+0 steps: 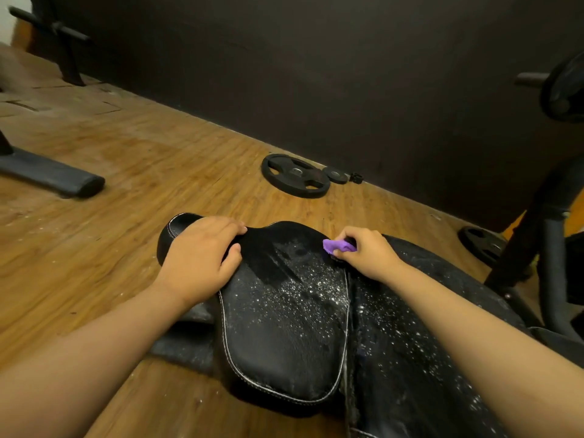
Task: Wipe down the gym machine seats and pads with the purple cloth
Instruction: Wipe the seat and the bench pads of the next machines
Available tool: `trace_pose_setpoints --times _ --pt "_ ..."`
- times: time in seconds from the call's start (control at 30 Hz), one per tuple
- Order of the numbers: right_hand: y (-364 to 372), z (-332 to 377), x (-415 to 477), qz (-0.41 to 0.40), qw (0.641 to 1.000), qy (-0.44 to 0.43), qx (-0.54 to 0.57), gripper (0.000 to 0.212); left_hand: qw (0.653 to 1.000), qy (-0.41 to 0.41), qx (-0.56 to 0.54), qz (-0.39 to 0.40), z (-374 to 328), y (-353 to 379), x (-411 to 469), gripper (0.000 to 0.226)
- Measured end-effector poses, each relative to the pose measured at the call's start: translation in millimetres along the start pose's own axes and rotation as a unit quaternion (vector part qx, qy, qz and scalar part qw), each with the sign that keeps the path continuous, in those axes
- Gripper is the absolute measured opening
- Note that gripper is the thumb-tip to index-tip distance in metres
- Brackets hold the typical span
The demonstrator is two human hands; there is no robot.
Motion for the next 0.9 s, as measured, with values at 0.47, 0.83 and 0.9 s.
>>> trace_pose_setpoints --times 0.47,0.83,0.9 --pt "-18.2 34.3 -118.8 -0.006 0.997 -0.016 0.072 0.008 0.887 -0.362 -0.207 -0.199 -75.5 -28.7 -127.1 0.038" --pt "-9.2 48.5 -93.1 -0.001 0.995 -0.088 0.051 0.011 0.869 -0.388 -0.184 -0.246 -86.3 -19.2 -138.8 0.049" --pt "-5.8 42.4 -65.3 -0.015 0.997 -0.062 0.054 0.010 0.863 -0.388 -0.187 -0.266 -85.8 -19.0 -139.4 0.048"
Point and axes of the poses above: each hand's wrist, its own x-axis towards the middle knuckle, its own y-axis out of the palm, z = x × y, the point moved 9 cm from there along x, towards the middle knuckle, and after that the axes turned 10 degrees about -z, right-handed, at the moved point
